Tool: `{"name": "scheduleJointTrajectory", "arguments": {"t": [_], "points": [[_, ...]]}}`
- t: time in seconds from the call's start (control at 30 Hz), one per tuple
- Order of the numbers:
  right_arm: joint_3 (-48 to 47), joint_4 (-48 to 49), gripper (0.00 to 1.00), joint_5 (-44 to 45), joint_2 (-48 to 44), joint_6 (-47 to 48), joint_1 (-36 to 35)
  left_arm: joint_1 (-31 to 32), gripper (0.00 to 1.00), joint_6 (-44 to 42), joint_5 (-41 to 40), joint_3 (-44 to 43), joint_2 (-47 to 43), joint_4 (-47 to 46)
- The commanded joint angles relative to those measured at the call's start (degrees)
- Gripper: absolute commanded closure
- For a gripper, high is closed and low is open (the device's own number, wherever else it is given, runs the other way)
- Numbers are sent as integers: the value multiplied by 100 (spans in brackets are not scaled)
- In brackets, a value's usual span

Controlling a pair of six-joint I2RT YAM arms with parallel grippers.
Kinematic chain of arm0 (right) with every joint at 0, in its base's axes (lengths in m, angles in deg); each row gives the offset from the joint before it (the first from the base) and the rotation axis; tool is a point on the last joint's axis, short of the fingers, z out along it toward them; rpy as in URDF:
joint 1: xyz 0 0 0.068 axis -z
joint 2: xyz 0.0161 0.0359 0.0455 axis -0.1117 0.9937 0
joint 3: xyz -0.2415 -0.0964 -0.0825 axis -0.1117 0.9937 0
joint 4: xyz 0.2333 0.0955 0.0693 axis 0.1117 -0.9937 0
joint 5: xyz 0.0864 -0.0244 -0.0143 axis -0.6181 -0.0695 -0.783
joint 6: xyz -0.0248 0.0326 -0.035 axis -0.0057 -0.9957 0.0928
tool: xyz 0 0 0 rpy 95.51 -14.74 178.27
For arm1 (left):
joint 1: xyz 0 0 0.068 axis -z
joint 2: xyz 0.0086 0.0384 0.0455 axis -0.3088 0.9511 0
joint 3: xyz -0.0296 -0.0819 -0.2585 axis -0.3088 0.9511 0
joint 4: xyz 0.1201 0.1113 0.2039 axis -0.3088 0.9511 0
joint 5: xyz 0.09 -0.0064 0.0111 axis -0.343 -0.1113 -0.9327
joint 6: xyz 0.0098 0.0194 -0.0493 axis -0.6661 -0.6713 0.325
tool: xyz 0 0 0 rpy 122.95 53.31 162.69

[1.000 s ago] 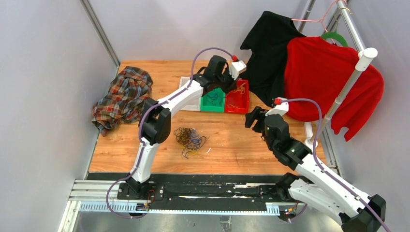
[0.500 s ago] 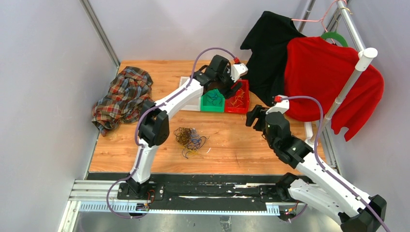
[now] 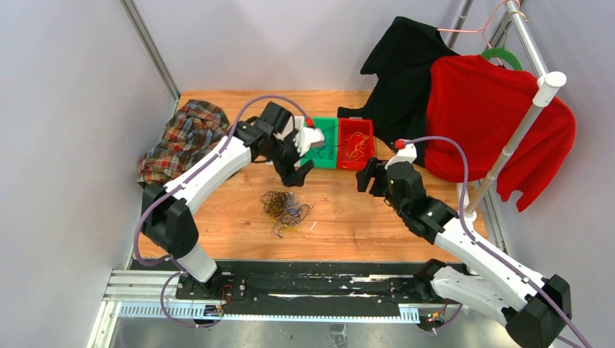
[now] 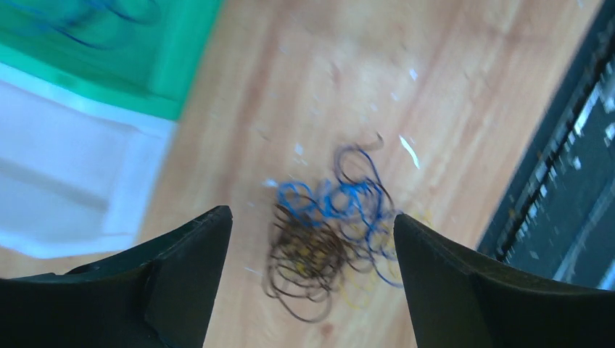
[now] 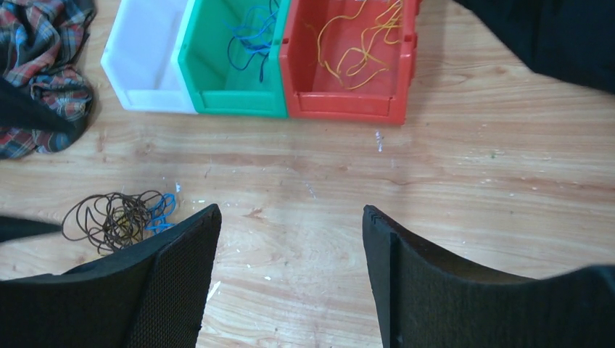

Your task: Untangle the cables

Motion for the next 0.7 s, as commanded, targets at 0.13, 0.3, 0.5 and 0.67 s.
{"name": "scheduleJointTrajectory", "arguments": {"t": [0.13, 0.3, 0.5, 0.67], "points": [[-23, 273, 28, -836, 337, -9, 40, -139, 18, -1199, 402, 1212, -503, 602], [-52, 390, 28, -1068, 574, 1, -66, -639, 23, -1701, 14, 1590, -471, 604], [-84, 595, 29, -1238, 902, -13, -245, -940, 24, -1945, 1, 1778, -386, 424], [-139, 717, 30, -1411, 1146, -56, -342, -934, 26, -1747, 420, 1642, -60, 199]]}}
